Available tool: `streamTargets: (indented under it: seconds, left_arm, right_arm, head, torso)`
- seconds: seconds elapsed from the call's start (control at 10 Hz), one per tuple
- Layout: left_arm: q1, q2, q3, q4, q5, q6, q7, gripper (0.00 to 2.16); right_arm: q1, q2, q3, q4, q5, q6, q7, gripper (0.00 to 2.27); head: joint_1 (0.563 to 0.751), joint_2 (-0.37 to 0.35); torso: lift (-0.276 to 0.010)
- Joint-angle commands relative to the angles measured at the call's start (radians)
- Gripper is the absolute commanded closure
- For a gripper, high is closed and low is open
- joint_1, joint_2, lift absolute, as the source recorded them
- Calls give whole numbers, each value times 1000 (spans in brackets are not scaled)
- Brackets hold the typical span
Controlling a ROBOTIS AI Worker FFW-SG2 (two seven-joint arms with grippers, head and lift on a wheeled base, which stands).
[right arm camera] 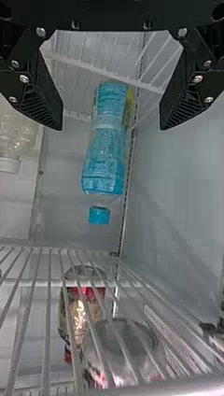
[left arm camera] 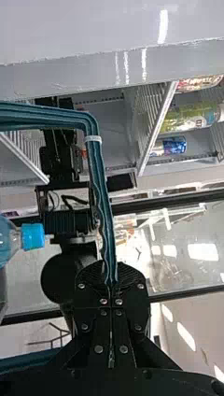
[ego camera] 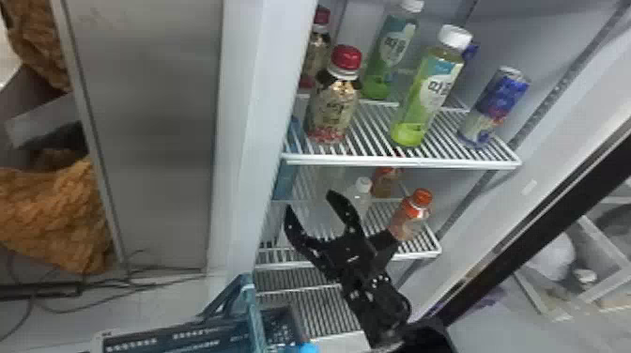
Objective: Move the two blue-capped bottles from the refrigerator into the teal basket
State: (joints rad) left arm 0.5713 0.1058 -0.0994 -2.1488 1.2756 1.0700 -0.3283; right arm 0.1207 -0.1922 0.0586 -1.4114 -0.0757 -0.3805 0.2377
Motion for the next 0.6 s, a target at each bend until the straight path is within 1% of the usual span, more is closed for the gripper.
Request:
streamTargets:
  seconds: [0.0,0.2,0.5]
  left_arm:
    - [-2,0,0,0,2,0,0,1157]
    - [-4,2,-2,0,2,0,0,1157]
    - [-4,3,-5,0,2,2,2,1157]
  right_arm:
    - [-57,-1,20,55,1,0,-9,225]
    - [-118,-3,50,122,-7,0,-21,186]
    - [-182,-4,83,183,-27,0,-55,147]
  head:
    - [695,-350]
    - [695,-350]
    - [695,-350]
  torso:
    - [-163]
    - [-163]
    - [-163]
